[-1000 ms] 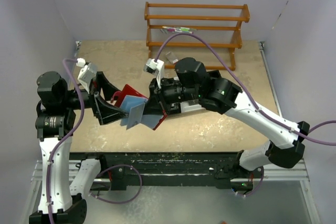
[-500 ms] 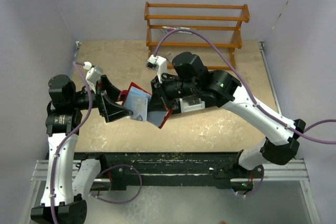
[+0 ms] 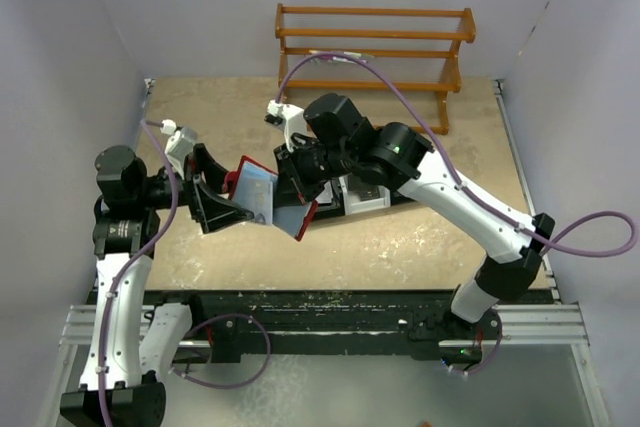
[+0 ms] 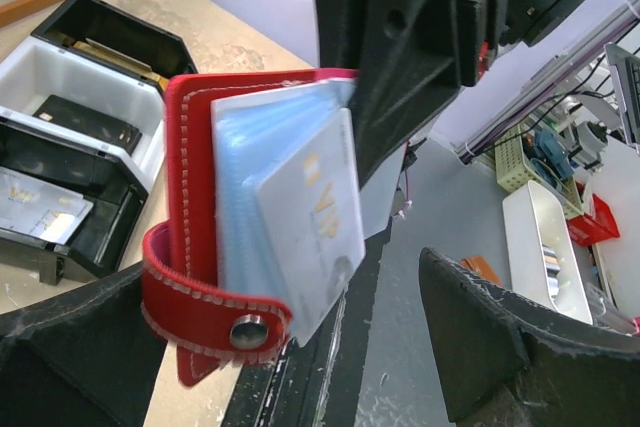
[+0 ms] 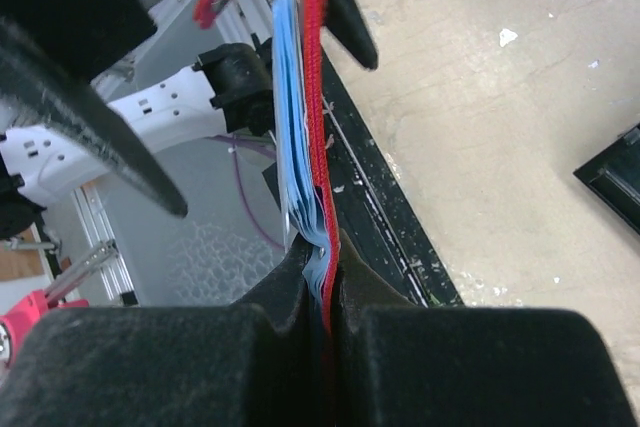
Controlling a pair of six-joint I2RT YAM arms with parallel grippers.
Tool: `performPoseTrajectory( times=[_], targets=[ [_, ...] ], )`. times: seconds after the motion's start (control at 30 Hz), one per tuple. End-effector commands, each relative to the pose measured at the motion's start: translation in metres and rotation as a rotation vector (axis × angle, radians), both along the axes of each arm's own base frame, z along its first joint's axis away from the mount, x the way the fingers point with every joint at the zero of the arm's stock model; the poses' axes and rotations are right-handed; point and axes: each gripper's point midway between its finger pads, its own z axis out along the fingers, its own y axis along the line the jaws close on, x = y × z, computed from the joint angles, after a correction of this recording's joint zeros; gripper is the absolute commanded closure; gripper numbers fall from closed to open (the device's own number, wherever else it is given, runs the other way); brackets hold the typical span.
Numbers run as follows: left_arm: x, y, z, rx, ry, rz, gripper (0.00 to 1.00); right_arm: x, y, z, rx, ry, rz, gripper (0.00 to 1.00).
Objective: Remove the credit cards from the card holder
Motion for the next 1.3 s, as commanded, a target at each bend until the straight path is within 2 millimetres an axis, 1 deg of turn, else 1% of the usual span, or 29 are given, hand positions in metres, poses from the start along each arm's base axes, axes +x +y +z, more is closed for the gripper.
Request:
performPoseTrajectory(
  times=[0.0, 0.07, 0.2, 0.37, 0.53, 0.67, 0.8, 0.9, 0.97, 1.07, 1.17, 1.23, 1.27],
  targets=[
    [-0.006, -0.001, -0.003, 0.004, -0.036, -0.008, 0.01, 0.013, 0.010, 0.023, 0.063, 0.007, -0.090, 1.00],
    [-0.003, 0.000, -0.007, 0.010, -0.026, 0.007, 0.00, 0.018, 0.016, 0.024, 0.073, 0.015, -0.113, 1.00],
    [0.007, 0.002, -0.015, 0.039, -0.027, 0.046, 0.03, 0.022, 0.025, 0.029, 0.103, 0.033, -0.131, 1.00],
    [0.012, 0.005, -0.021, 0.075, -0.048, 0.083, 0.08, 0.023, 0.027, 0.029, 0.115, 0.041, -0.140, 1.00],
    [0.020, 0.009, -0.023, 0.104, -0.050, 0.142, 0.18, 0.022, 0.026, 0.025, 0.108, 0.045, -0.139, 1.00],
    [0.024, 0.011, -0.018, 0.114, -0.067, 0.176, 0.27, 0.020, 0.025, 0.027, 0.125, 0.043, -0.134, 1.00],
    [0.018, 0.007, 0.000, 0.077, -0.053, 0.134, 0.29, 0.013, 0.023, 0.028, 0.146, 0.036, -0.084, 1.00],
    [0.004, 0.002, 0.015, 0.034, -0.020, 0.053, 0.30, 0.010, 0.016, 0.018, 0.138, 0.053, -0.045, 1.00],
    [-0.004, 0.000, 0.023, 0.013, -0.008, 0.007, 0.33, 0.007, 0.011, 0.018, 0.159, 0.072, -0.018, 1.00],
    [-0.013, -0.002, 0.029, -0.010, 0.020, -0.045, 0.40, 0.000, 0.005, 0.029, 0.224, 0.076, 0.031, 1.00],
    [-0.016, -0.003, 0.030, -0.033, 0.077, -0.068, 0.53, -0.008, 0.005, 0.038, 0.266, 0.077, 0.083, 1.00],
    [-0.015, -0.003, 0.030, -0.042, 0.107, -0.071, 0.56, -0.009, 0.007, 0.041, 0.275, 0.077, 0.098, 1.00],
    [-0.015, -0.003, 0.030, -0.045, 0.116, -0.070, 0.54, -0.008, 0.008, 0.041, 0.277, 0.079, 0.096, 1.00]
  ],
)
